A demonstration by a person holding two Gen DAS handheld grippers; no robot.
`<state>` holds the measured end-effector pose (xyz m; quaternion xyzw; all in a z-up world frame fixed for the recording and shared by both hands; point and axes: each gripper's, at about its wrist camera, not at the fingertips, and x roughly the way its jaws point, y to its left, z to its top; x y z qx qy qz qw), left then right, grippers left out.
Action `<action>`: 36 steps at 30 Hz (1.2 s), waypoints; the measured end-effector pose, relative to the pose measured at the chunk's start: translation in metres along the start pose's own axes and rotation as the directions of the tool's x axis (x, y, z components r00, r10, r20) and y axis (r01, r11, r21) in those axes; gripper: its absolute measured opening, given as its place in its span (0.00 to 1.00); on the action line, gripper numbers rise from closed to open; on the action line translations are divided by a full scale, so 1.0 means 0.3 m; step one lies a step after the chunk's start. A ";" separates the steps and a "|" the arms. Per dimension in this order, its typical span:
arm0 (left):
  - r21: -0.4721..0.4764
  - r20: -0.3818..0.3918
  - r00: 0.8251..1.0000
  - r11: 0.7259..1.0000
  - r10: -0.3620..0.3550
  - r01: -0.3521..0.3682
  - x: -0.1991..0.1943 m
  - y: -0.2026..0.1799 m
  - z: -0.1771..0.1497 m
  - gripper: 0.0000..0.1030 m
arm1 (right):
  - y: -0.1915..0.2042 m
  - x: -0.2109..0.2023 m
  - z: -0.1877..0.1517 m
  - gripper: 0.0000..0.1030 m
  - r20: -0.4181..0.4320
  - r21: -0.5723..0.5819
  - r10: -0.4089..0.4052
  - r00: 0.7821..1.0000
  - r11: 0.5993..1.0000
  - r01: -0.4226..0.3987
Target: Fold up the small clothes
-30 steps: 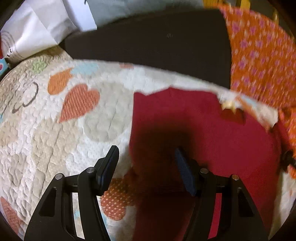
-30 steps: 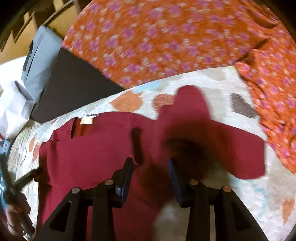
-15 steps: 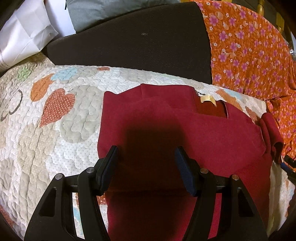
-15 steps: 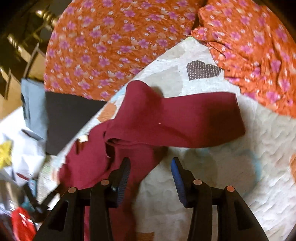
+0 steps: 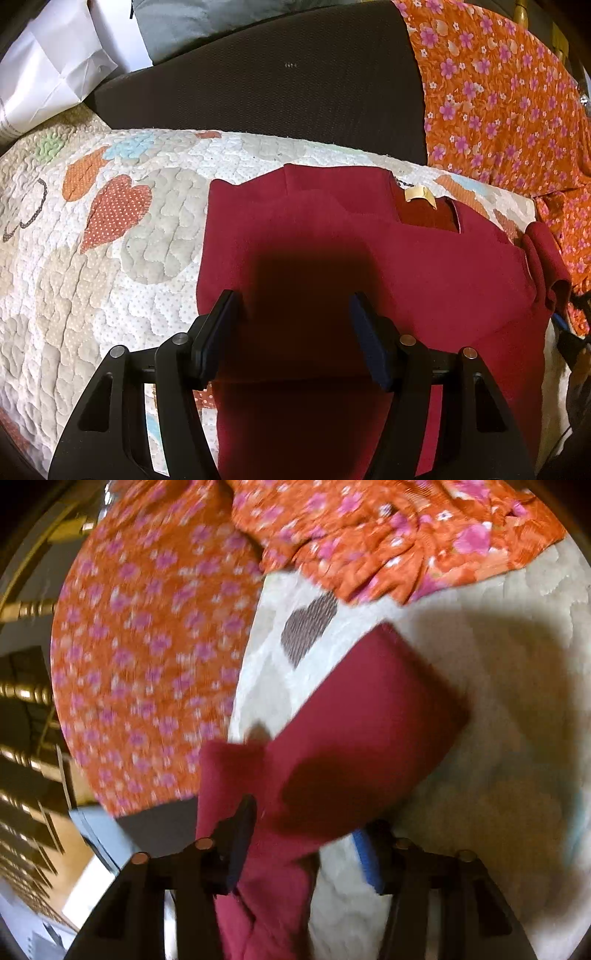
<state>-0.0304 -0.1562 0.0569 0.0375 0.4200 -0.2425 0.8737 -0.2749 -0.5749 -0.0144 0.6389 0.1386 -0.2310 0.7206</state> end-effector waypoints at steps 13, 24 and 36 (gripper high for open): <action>-0.109 0.045 0.999 0.993 -0.029 0.034 -0.062 0.084 0.052 0.61 | 0.458 -0.320 0.125 0.07 0.332 -0.495 -0.008 0.943 0.850 0.182; -0.264 0.086 0.986 0.951 -0.144 0.162 -0.100 0.205 0.088 0.61 | 0.870 0.097 -0.540 0.07 -0.253 -0.814 0.070 0.965 0.523 -0.252; -0.341 0.054 0.963 0.901 -0.265 0.267 -0.042 0.211 0.084 0.61 | 0.680 0.450 -0.847 0.29 -0.465 -0.805 -0.215 0.859 0.506 -0.309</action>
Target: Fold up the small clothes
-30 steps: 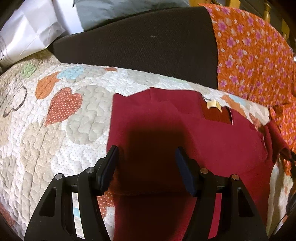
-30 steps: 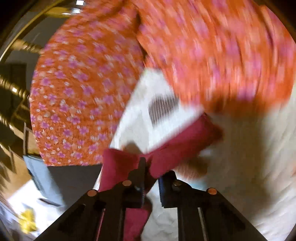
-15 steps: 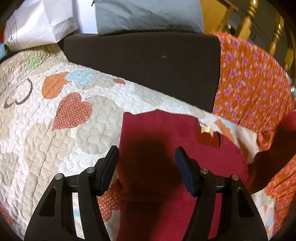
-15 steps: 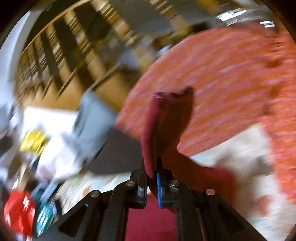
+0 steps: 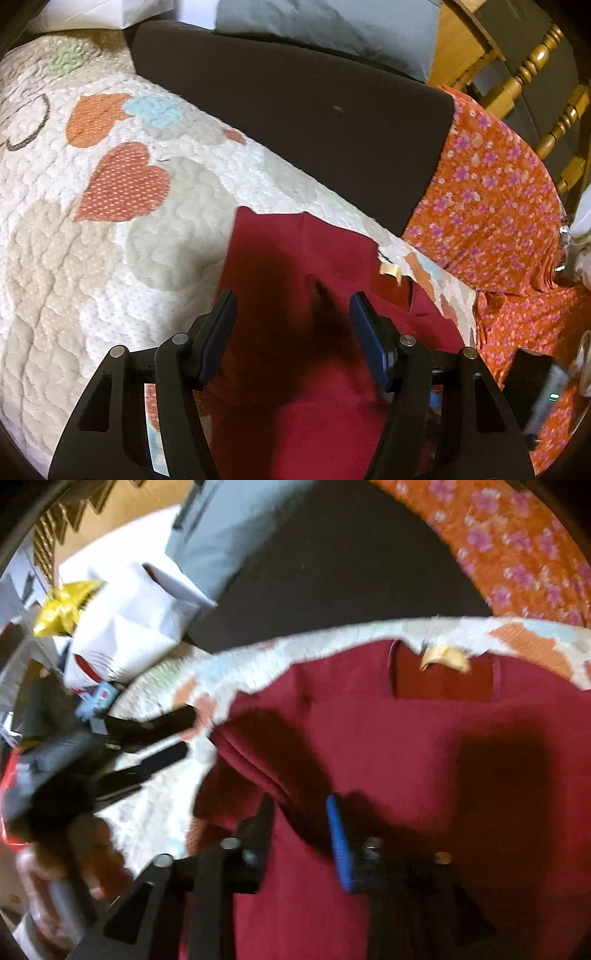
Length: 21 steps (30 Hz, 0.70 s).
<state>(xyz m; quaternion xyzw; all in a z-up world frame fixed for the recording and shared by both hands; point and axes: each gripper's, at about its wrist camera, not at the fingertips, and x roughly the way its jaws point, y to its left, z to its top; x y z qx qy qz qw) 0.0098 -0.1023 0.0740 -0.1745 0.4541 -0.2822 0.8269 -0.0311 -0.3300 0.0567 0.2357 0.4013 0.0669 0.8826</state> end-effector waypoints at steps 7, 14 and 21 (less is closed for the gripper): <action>0.087 -0.072 0.997 0.996 0.032 -0.025 0.069 -0.082 -0.052 0.61 | -0.077 -0.230 -0.085 0.31 0.068 0.033 -0.027 0.997 0.999 0.024; 0.195 -0.086 0.992 0.978 0.091 -0.073 0.136 -0.143 -0.092 0.09 | -0.164 -0.383 -0.173 0.31 0.114 0.105 -0.104 0.988 0.990 0.092; 0.219 0.110 0.994 0.975 0.018 -0.042 -0.059 -0.178 0.001 0.07 | -0.295 -0.537 -0.173 0.31 0.189 0.221 -0.281 0.941 0.946 0.238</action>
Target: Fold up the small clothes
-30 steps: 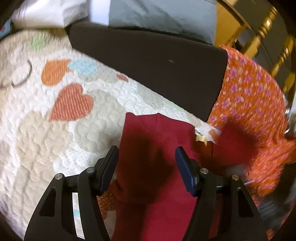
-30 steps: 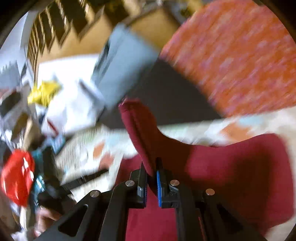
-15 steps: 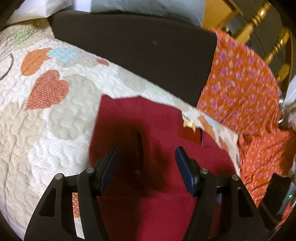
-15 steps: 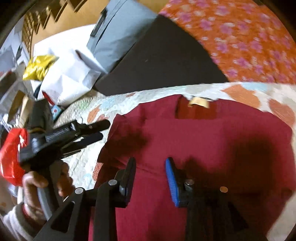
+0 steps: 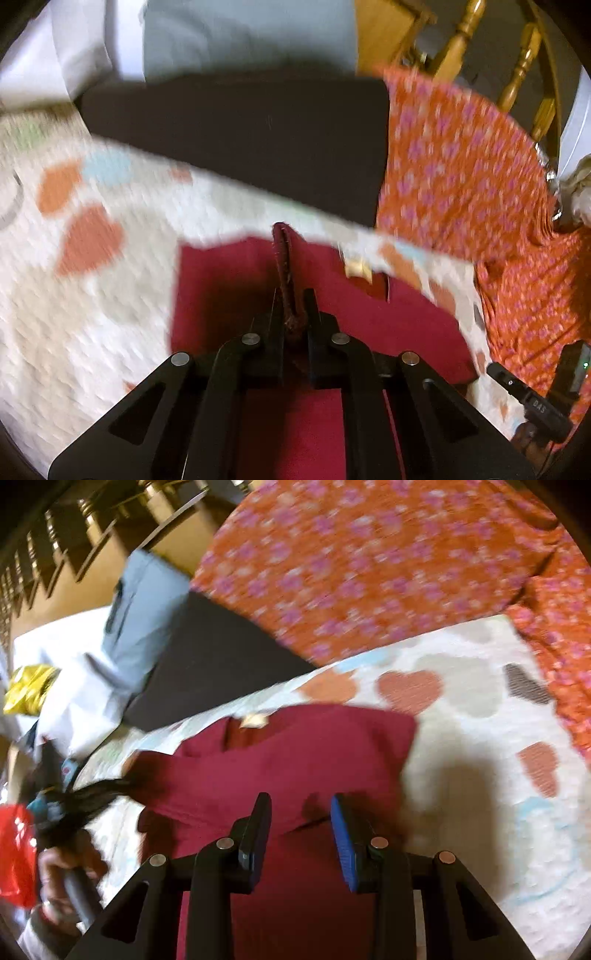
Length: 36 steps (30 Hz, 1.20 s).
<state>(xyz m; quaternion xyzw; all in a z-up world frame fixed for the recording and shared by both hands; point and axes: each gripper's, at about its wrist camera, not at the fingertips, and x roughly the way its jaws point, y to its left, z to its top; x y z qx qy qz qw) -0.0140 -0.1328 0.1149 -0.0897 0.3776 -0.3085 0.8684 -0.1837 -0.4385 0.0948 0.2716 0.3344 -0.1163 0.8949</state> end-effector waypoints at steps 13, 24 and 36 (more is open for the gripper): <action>0.015 -0.194 0.953 0.972 0.234 -0.236 0.172 0.104 -0.106 0.07 | -0.003 0.268 0.046 0.30 -0.170 -0.145 -0.190 0.967 0.975 0.166; 0.030 -0.200 0.946 0.966 0.256 -0.255 0.192 0.107 -0.115 0.11 | -0.011 0.355 0.092 0.31 -0.151 -0.209 -0.291 0.945 0.944 0.257; 0.043 -0.189 0.945 0.964 0.265 -0.262 0.174 0.102 -0.129 0.13 | -0.053 0.224 -0.054 0.32 -0.218 -0.221 -0.275 0.937 0.949 0.227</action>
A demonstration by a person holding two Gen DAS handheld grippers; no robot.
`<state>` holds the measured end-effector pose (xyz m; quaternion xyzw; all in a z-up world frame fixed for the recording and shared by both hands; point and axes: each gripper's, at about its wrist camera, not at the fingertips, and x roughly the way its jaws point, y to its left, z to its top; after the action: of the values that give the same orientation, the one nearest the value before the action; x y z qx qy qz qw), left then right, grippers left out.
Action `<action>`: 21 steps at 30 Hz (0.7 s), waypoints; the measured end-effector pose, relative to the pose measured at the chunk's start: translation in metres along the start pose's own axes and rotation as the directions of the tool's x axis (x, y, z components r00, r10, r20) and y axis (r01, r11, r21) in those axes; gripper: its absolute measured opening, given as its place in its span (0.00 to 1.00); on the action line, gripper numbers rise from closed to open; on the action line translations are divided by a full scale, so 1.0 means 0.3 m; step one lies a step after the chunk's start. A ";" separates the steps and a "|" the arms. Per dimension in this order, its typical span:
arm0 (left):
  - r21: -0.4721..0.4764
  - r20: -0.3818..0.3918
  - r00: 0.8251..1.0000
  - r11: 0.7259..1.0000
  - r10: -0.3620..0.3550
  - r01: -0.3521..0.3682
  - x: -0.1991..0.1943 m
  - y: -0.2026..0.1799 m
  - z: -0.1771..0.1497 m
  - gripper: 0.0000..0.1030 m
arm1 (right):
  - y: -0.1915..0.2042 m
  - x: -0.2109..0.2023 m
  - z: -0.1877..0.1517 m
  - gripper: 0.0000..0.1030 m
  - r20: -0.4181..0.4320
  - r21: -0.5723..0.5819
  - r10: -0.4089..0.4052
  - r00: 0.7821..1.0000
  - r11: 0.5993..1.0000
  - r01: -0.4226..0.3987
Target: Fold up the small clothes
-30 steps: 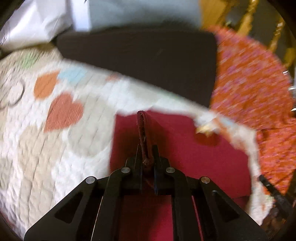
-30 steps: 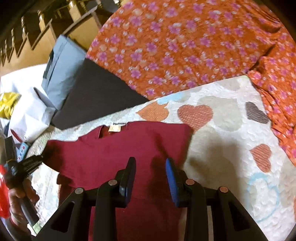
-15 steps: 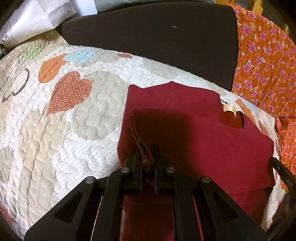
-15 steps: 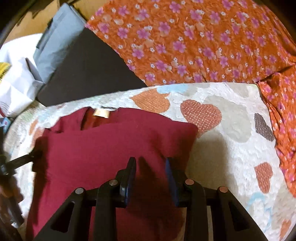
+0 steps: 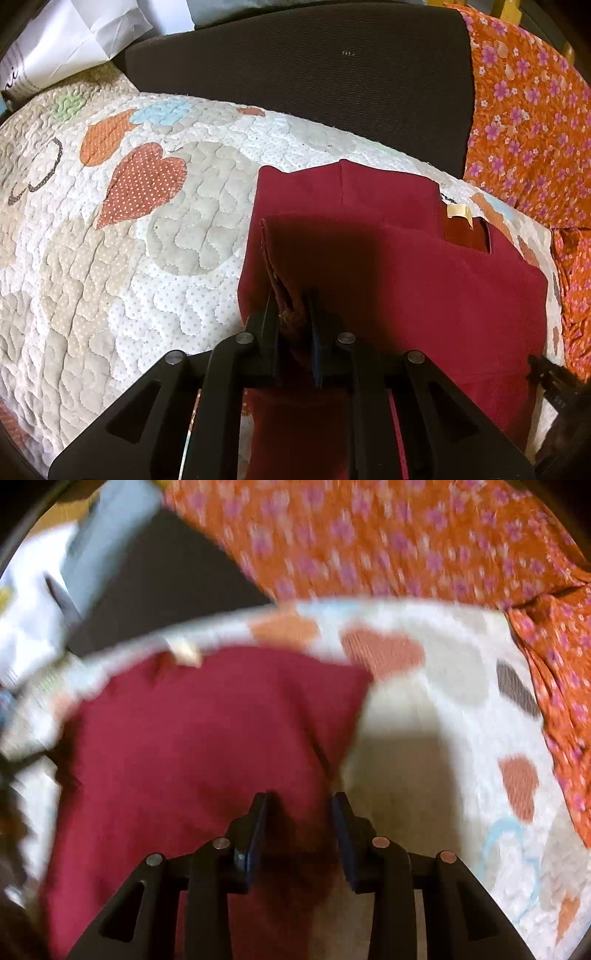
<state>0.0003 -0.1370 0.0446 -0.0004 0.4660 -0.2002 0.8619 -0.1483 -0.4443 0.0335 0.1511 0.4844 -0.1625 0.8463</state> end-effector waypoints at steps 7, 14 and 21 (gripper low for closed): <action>0.064 -0.001 1.000 0.998 0.010 -0.010 -0.124 0.003 -0.075 0.33 | -0.051 -0.184 -0.060 0.32 0.072 0.127 0.097 0.993 0.986 -0.106; 0.069 0.015 0.999 0.996 -0.048 0.047 -0.328 0.032 -0.229 0.61 | -0.010 -0.359 -0.252 0.38 0.071 0.135 0.231 0.970 0.961 -0.239; 0.094 -0.045 0.995 0.991 -0.088 0.092 -0.431 0.064 -0.412 0.66 | 0.012 -0.408 -0.457 0.44 -0.031 0.104 0.274 0.961 0.957 -0.270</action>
<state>-0.1551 -0.0519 0.0749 0.0240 0.4727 -0.2610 0.8414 -0.3109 -0.3688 0.0737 0.2613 0.4694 -0.0649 0.8409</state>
